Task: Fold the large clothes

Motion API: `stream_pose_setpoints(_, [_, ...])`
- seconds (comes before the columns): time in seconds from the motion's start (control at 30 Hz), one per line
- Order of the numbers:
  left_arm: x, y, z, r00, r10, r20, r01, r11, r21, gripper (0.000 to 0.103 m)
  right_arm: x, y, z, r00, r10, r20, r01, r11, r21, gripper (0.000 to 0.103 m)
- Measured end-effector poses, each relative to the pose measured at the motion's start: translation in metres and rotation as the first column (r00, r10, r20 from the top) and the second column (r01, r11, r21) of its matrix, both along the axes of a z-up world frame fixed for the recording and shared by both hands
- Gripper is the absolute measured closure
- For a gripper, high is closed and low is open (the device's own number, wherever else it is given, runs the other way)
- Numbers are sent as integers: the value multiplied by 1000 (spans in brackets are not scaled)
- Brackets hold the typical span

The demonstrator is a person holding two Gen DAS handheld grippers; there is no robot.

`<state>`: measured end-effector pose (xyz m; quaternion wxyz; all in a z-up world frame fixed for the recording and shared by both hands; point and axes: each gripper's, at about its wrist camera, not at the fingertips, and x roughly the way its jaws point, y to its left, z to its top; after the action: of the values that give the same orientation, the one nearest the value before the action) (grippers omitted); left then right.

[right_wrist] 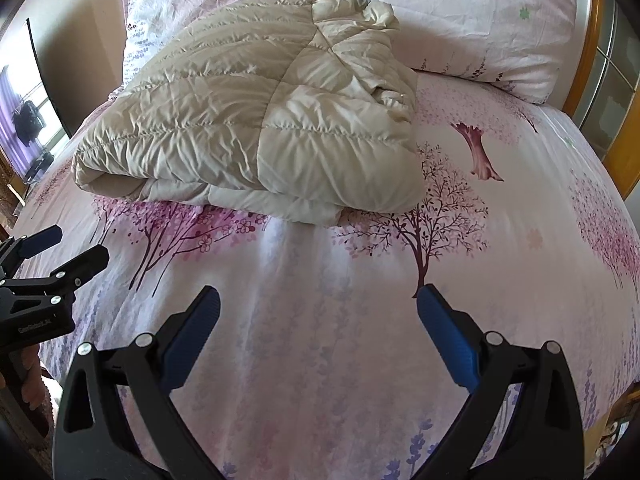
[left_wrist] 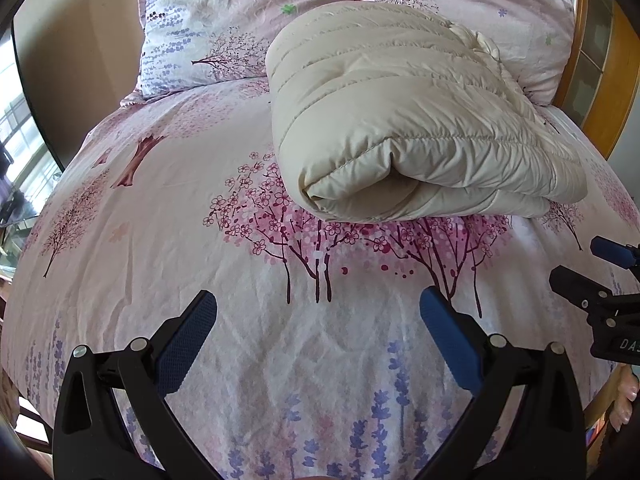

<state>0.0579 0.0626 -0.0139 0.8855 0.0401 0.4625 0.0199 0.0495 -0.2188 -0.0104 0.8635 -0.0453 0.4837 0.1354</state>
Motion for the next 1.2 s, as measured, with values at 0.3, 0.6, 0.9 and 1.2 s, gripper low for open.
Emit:
stream_pose_setpoints(0.3, [1, 1, 0, 1000, 2, 0, -2, 1000, -3, 1, 1, -1, 0, 1000, -1, -1, 1, 1000, -3, 4])
stream_pose_setpoints(0.6, [1, 1, 0, 1000, 3, 0, -3, 1000, -4, 1, 1, -1, 0, 1000, -2, -4, 2, 1000, -4, 4])
stream_pose_setpoints(0.9, [2, 0, 0, 1000, 3, -2, -3, 1000, -4, 1, 1, 0, -1, 1000, -2, -9, 2, 1000, -1, 4])
stream_pose_setpoints(1.2, [2, -1, -2, 1000, 0, -6, 0, 1000, -4, 1, 3, 1, -3, 1000, -7, -16, 7, 1000, 4, 4])
